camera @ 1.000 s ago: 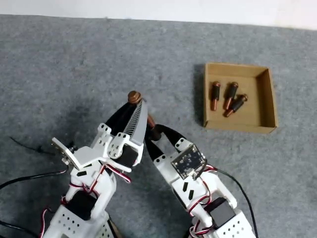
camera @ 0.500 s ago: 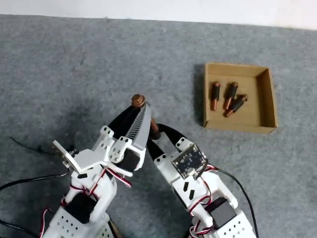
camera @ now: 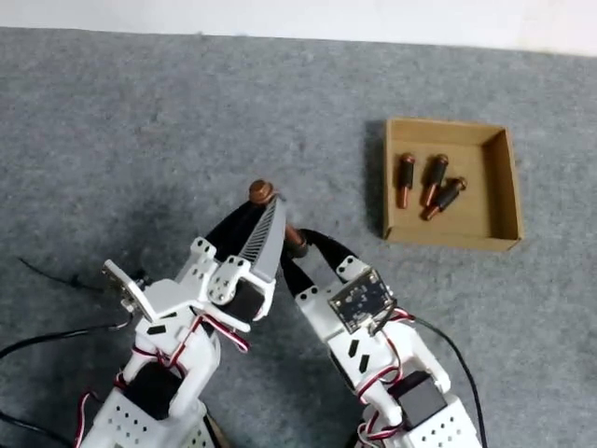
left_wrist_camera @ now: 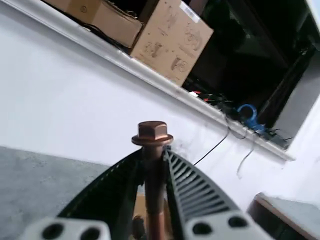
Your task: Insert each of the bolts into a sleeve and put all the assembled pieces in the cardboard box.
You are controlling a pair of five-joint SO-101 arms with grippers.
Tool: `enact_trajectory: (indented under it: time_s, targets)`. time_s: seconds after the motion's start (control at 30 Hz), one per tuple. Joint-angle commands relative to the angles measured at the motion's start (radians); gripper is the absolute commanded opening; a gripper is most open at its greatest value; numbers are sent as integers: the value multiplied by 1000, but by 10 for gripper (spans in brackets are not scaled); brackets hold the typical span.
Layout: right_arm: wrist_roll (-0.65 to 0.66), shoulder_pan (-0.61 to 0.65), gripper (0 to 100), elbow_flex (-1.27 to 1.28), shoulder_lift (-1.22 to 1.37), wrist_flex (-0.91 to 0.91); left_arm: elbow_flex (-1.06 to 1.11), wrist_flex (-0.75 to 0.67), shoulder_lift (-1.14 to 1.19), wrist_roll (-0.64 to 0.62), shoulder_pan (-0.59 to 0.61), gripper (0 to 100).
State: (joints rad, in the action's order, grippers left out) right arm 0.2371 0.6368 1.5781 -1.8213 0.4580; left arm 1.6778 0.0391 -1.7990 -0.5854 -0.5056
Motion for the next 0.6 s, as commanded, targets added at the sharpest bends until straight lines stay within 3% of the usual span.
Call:
enact_trajectory:
  time_s: [0.0,0.43,0.57]
  targets:
    - [-5,-42,5,-87,-18,-25,21,5,16,5,45,7]
    - [-5,-44,5,-84,-18,36,21,6,18,14,44,7]
    - [-5,-45,5,-84,-18,97,21,8,18,143,-13,7]
